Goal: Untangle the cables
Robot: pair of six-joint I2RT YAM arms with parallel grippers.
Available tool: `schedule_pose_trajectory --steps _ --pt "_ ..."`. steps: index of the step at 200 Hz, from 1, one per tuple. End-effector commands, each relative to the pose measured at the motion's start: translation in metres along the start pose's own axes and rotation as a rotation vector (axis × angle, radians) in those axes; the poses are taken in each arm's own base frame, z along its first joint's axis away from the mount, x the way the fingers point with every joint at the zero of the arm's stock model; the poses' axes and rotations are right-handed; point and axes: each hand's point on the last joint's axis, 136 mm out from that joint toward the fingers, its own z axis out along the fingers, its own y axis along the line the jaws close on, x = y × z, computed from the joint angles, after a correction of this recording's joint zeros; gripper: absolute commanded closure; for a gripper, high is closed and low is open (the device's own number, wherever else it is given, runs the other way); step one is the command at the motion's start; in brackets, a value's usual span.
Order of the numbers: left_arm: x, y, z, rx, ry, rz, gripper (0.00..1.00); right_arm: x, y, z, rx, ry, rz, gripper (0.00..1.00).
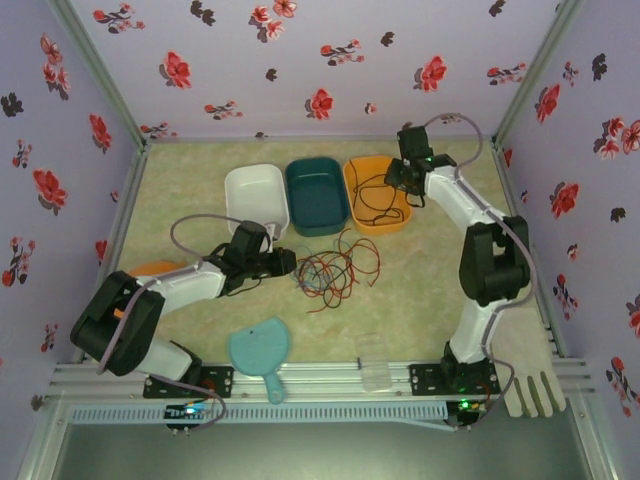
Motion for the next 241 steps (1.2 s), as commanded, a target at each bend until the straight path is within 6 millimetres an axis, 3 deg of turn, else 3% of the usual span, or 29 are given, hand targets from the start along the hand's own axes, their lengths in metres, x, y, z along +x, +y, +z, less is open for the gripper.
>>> schedule_pose_trajectory --steps 1,62,110,132,199,241 --pt "-0.006 -0.012 -0.006 0.037 -0.019 0.013 0.67 0.013 0.001 -0.023 0.030 -0.014 -0.073 0.53" --pt "-0.011 -0.016 -0.007 0.042 -0.026 0.034 0.39 0.070 0.025 -0.079 0.002 -0.059 -0.214 0.50" --pt "-0.015 -0.018 -0.004 0.037 -0.026 0.046 0.18 0.134 0.039 -0.097 -0.100 0.022 -0.217 0.53" --pt "-0.015 -0.020 -0.002 0.036 -0.019 0.044 0.01 0.165 0.050 -0.102 -0.161 0.078 -0.203 0.56" --pt "-0.015 -0.013 0.001 -0.029 -0.014 0.055 0.00 0.251 0.075 -0.084 -0.228 0.324 -0.150 0.68" --pt "-0.014 -0.012 0.000 -0.039 -0.025 0.052 0.00 0.273 0.069 -0.071 -0.177 0.394 -0.123 0.72"
